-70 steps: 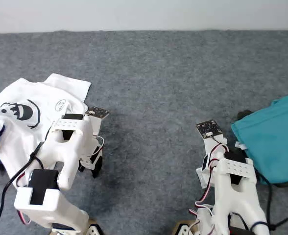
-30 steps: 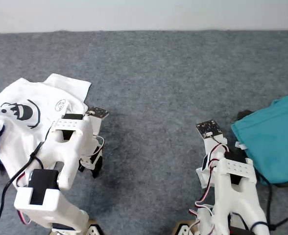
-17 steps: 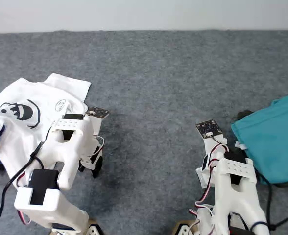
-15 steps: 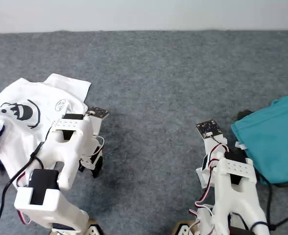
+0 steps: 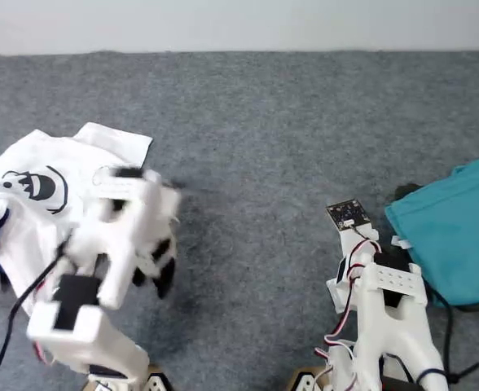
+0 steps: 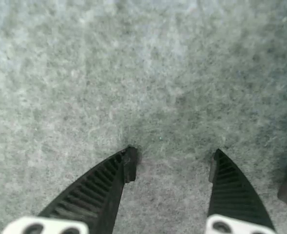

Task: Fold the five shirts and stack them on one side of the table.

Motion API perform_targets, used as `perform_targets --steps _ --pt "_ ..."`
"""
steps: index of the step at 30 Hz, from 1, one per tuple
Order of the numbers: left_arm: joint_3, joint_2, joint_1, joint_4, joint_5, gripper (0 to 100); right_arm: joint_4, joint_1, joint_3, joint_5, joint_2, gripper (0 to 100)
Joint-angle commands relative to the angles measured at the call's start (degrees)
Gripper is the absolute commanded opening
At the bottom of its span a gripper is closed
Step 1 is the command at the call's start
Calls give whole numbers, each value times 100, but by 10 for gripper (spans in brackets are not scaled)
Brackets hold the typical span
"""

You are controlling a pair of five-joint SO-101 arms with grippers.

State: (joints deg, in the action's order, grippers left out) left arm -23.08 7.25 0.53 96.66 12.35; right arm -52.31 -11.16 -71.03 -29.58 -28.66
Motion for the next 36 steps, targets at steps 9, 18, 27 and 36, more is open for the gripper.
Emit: perform_targets --steps 9,18,27,36 --pt "919 -2418 3481 273 167 185 57 48 -193 -18 101 238" --pt "497 -1081 4914 -334 800 268 57 48 -193 -35 101 238" --pt "532 220 5389 -607 800 344 57 48 -185 -44 101 238" --pt "716 589 5486 -1178 774 344 57 48 -185 -44 101 238"
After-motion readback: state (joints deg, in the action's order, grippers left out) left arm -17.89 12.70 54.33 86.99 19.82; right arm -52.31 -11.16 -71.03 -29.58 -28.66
